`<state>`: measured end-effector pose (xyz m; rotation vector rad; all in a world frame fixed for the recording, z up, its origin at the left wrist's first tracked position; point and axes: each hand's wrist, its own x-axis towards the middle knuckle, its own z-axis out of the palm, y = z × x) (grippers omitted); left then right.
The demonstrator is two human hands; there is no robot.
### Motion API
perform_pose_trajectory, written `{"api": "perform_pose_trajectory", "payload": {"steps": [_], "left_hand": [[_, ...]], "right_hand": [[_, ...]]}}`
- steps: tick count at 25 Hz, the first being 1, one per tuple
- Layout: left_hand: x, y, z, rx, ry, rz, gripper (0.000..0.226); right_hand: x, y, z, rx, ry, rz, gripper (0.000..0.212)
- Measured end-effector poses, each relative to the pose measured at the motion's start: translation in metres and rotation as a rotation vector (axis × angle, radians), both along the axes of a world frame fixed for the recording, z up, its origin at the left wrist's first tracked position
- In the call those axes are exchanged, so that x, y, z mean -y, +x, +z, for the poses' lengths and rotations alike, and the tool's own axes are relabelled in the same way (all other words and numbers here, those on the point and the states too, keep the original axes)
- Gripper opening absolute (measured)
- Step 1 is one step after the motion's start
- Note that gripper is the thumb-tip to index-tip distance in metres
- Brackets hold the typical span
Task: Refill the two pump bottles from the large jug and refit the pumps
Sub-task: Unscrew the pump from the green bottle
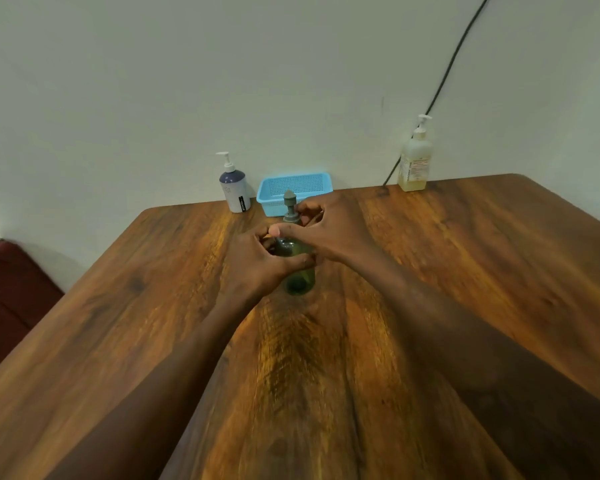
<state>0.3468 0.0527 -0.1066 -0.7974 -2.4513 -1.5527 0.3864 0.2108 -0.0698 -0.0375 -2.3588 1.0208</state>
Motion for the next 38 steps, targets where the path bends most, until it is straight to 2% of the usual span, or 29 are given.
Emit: {"api": "perform_pose_trajectory", "payload": {"steps": [5, 8, 9, 11, 13, 15, 17, 19, 20, 22, 24, 27, 29, 31, 32, 34, 36, 38], "left_hand": [[0.023, 0.027, 0.011, 0.047, -0.002, -0.129, 0.052], [0.036, 0.033, 0.014, 0.072, -0.027, -0.197, 0.047], [0.037, 0.035, 0.013, 0.059, -0.033, -0.195, 0.049], [0.037, 0.039, 0.010, 0.007, -0.048, -0.162, 0.051], [0.034, 0.041, 0.004, -0.035, -0.058, -0.116, 0.047], [0.031, 0.040, -0.001, -0.064, -0.036, -0.109, 0.047], [0.028, 0.038, -0.003, -0.090, -0.032, -0.120, 0.052], [0.028, 0.035, -0.005, -0.103, -0.042, -0.114, 0.060], [0.030, 0.033, -0.007, -0.096, -0.037, -0.110, 0.064], [0.032, 0.030, -0.011, -0.090, -0.041, -0.109, 0.066], [0.034, 0.026, -0.016, -0.100, -0.047, -0.100, 0.064], [0.036, 0.021, -0.021, -0.101, -0.045, -0.066, 0.064], [0.038, 0.019, -0.021, -0.113, -0.043, -0.064, 0.067], [0.042, 0.019, -0.021, -0.107, -0.042, -0.061, 0.068], [0.043, 0.018, -0.021, -0.096, -0.038, -0.056, 0.069], [0.046, 0.017, -0.021, -0.078, -0.043, -0.052, 0.070], [0.046, 0.018, -0.022, -0.082, -0.051, -0.067, 0.064], [0.045, 0.020, -0.023, -0.087, -0.052, -0.049, 0.059]], "right_hand": [[0.013, 0.032, 0.012, -0.019, 0.140, 0.116, 0.032], [0.009, 0.043, 0.011, 0.058, 0.063, 0.288, 0.023], [0.005, 0.045, 0.010, 0.114, 0.007, 0.342, 0.026], [0.003, 0.047, 0.009, 0.228, -0.081, 0.398, 0.047], [0.007, 0.046, 0.008, 0.229, -0.042, 0.293, 0.066], [0.012, 0.044, 0.006, 0.161, 0.040, 0.164, 0.065], [0.016, 0.041, 0.006, 0.139, 0.093, 0.145, 0.052], [0.013, 0.038, 0.007, 0.193, -0.025, 0.245, 0.035], [0.011, 0.037, 0.008, 0.245, -0.159, 0.342, 0.042], [0.007, 0.037, 0.006, 0.320, -0.347, 0.484, 0.073], [0.009, 0.033, 0.003, 0.303, -0.225, 0.401, 0.079], [0.021, 0.028, -0.001, 0.160, 0.077, 0.145, 0.063], [0.026, 0.025, -0.005, 0.117, 0.120, 0.111, 0.055], [0.026, 0.023, -0.005, 0.153, 0.028, 0.187, 0.044], [0.025, 0.023, -0.003, 0.194, -0.071, 0.264, 0.047], [0.025, 0.024, -0.001, 0.255, -0.228, 0.410, 0.069], [0.027, 0.024, 0.001, 0.272, -0.116, 0.357, 0.080], [0.033, 0.023, 0.000, 0.206, 0.084, 0.166, 0.082]]}}
